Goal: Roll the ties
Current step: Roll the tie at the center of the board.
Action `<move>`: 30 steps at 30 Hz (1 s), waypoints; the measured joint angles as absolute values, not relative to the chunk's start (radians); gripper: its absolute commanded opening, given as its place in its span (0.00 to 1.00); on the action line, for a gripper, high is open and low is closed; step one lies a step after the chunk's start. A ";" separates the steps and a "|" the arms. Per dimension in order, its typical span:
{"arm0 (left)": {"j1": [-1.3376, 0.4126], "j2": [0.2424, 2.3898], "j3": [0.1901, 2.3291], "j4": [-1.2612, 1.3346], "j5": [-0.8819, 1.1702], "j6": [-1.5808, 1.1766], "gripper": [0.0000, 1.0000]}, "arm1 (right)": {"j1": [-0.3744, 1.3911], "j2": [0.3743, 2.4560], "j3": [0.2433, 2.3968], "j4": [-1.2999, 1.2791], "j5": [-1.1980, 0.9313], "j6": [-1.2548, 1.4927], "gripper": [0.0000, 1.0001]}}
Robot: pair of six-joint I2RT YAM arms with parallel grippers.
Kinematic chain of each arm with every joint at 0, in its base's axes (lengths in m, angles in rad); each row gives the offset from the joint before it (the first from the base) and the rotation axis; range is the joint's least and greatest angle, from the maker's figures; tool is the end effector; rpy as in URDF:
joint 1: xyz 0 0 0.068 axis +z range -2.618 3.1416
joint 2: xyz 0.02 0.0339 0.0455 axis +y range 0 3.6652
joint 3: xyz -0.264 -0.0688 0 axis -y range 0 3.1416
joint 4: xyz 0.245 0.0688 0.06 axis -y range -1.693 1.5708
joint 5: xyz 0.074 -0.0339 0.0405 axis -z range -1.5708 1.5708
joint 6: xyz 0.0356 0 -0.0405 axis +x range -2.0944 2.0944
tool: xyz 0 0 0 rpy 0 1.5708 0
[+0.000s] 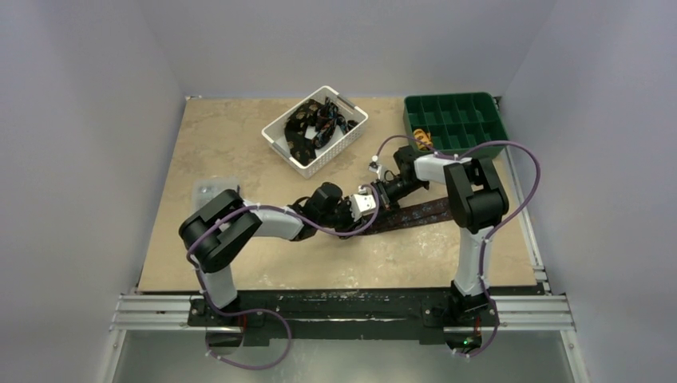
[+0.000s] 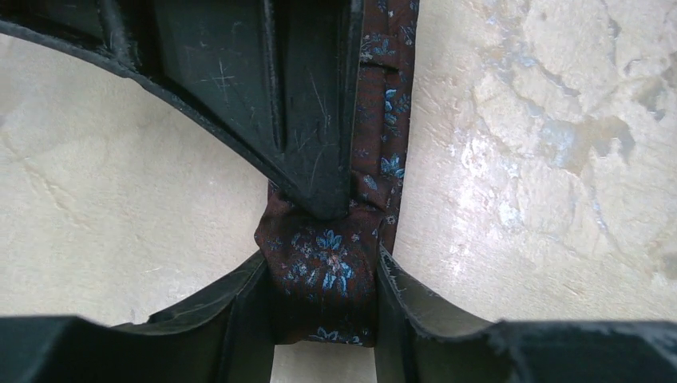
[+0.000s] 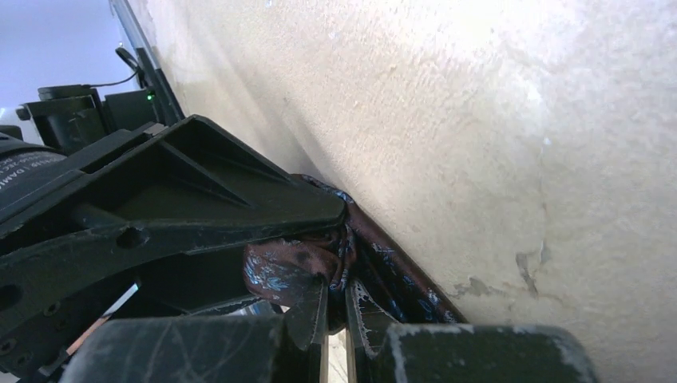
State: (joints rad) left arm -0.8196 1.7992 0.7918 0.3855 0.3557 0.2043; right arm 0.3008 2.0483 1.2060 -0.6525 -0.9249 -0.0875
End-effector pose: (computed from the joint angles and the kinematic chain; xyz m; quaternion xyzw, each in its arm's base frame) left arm 0.2289 -0.2633 0.1330 0.4994 0.7237 -0.2861 0.3809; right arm 0.3320 0.1328 0.1099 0.1892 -0.8742 -0.4469 0.0137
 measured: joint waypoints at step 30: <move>-0.795 1.764 0.931 0.003 0.312 0.423 0.33 | 0.320 1.975 1.243 -0.529 -0.979 0.036 0.53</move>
State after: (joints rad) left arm -0.7948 1.7641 0.9306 0.0032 0.3122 0.4232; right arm 0.3199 1.9751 1.2430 -0.5285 -0.9791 0.0357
